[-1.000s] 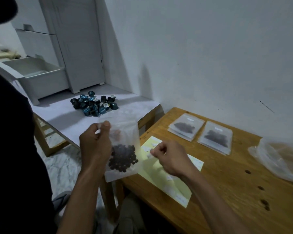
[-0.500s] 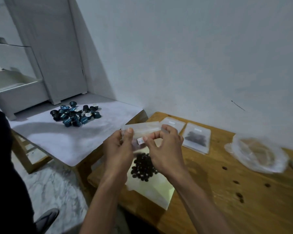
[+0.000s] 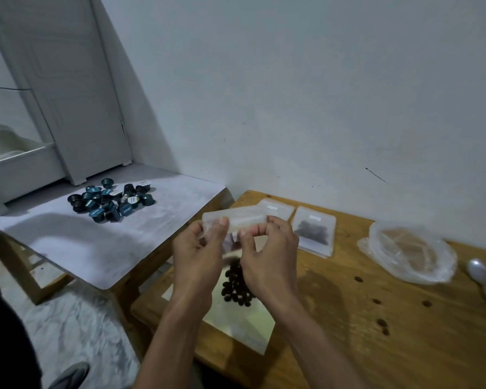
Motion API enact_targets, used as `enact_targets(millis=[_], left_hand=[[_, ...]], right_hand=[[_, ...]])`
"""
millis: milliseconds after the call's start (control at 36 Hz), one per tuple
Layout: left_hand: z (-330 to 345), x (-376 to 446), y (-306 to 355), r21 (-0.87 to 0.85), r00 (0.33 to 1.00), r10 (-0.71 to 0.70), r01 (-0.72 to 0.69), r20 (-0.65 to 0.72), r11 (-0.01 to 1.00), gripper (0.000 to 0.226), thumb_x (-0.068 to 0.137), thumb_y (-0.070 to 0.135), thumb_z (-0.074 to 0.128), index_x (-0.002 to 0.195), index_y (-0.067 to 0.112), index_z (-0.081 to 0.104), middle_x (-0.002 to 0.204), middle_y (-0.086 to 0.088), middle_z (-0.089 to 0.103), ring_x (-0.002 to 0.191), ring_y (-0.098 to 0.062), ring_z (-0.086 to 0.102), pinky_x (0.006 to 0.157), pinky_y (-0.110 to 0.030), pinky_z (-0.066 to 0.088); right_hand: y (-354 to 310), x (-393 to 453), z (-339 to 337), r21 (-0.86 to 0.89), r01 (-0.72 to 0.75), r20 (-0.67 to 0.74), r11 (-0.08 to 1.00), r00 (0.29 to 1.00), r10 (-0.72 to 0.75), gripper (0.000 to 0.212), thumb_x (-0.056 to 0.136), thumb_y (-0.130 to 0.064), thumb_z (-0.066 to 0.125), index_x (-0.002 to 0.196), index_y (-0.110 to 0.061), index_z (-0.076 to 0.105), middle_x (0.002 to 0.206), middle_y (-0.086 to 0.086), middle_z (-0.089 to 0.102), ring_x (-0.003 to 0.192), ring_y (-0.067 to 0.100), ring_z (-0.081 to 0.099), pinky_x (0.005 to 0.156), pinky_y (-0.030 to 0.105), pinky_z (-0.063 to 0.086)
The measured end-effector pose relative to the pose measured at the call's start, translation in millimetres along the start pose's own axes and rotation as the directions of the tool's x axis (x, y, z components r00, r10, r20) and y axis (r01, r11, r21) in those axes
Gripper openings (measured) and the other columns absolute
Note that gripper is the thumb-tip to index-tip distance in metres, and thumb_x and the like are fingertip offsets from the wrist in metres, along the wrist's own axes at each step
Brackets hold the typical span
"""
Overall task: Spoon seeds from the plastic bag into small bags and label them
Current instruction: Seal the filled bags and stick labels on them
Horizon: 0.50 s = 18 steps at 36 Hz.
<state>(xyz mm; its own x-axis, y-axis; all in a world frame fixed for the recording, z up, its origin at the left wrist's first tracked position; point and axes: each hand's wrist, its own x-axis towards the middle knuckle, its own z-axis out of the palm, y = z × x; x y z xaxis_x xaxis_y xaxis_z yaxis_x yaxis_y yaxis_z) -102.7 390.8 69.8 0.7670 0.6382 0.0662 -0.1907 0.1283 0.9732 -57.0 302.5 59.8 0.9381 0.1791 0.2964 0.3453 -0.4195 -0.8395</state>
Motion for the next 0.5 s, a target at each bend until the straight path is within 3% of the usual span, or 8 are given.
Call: enact_targets(millis=[83,167,278,361,417,500], left_hand=[[-0.1,-1.0,-1.2,0.034,0.998,0.026,-0.028,0.057,0.999,0.021,0.086,0.006,0.075,0.105,0.007,0.065,0.088,-0.005,0.079,0.082,-0.020,0.077,0.062,-0.028,0.060],[-0.8,1.0,-3.5,0.070,0.997,0.052,-0.055,0.049,0.996,0.026,0.084,-0.001,0.075,0.107,0.006,0.065,0.088,-0.006,0.079,0.083,-0.023,0.077,0.070,-0.039,0.063],[-0.5,4.8,-4.0,0.086,0.997,0.064,-0.068,0.048,0.994,0.029,0.083,0.002,0.076,0.110,0.007,0.064,0.088,-0.008,0.078,0.081,-0.025,0.077,0.070,-0.043,0.063],[1.2,7.4,-2.4,0.089,0.994,0.076,-0.083,0.074,0.993,0.032,0.081,0.005,0.078,0.109,0.008,0.063,0.086,-0.005,0.078,0.076,-0.029,0.076,0.060,-0.040,0.062],[3.6,9.3,-2.9,0.085,0.993,0.063,-0.072,0.097,0.994,0.034,0.080,0.006,0.078,0.110,0.009,0.062,0.088,-0.003,0.078,0.078,-0.025,0.077,0.061,-0.036,0.063],[8.4,13.5,-6.7,0.108,0.989,0.026,-0.043,0.147,0.993,0.043,0.076,0.013,0.083,0.114,0.013,0.062,0.093,-0.004,0.079,0.084,-0.021,0.077,0.069,-0.036,0.062]], right_hand=[[1.4,0.9,-1.8,0.000,-0.005,-0.013,1.000,1.000,0.005,0.011,0.095,-0.032,0.061,0.090,-0.023,0.062,0.137,-0.006,0.049,0.133,0.008,0.035,0.093,0.016,0.024],[3.8,0.2,-4.9,0.060,-0.002,-0.018,0.998,1.000,0.003,0.011,0.093,-0.034,0.065,0.090,-0.025,0.059,0.125,-0.009,0.052,0.123,0.005,0.044,0.087,0.015,0.032],[6.0,2.3,-15.1,0.276,-0.101,0.023,0.956,0.995,0.099,0.044,0.085,-0.035,0.076,0.112,-0.032,0.041,0.107,-0.011,0.059,0.093,-0.001,0.058,0.067,0.012,0.044],[11.5,9.4,-21.7,0.484,-0.216,0.155,0.848,0.975,0.160,0.065,0.080,-0.025,0.082,0.123,-0.037,0.035,0.095,0.004,0.074,0.088,0.009,0.071,0.073,0.022,0.054],[16.1,14.8,-25.2,0.513,-0.214,0.144,0.831,0.976,0.162,0.068,0.079,-0.021,0.084,0.125,-0.038,0.037,0.089,0.008,0.075,0.085,0.014,0.073,0.078,0.031,0.058],[21.5,18.9,-28.0,0.529,-0.188,0.097,0.828,0.982,0.161,0.065,0.079,-0.017,0.083,0.126,-0.037,0.041,0.085,0.006,0.076,0.083,0.013,0.074,0.079,0.032,0.059]])
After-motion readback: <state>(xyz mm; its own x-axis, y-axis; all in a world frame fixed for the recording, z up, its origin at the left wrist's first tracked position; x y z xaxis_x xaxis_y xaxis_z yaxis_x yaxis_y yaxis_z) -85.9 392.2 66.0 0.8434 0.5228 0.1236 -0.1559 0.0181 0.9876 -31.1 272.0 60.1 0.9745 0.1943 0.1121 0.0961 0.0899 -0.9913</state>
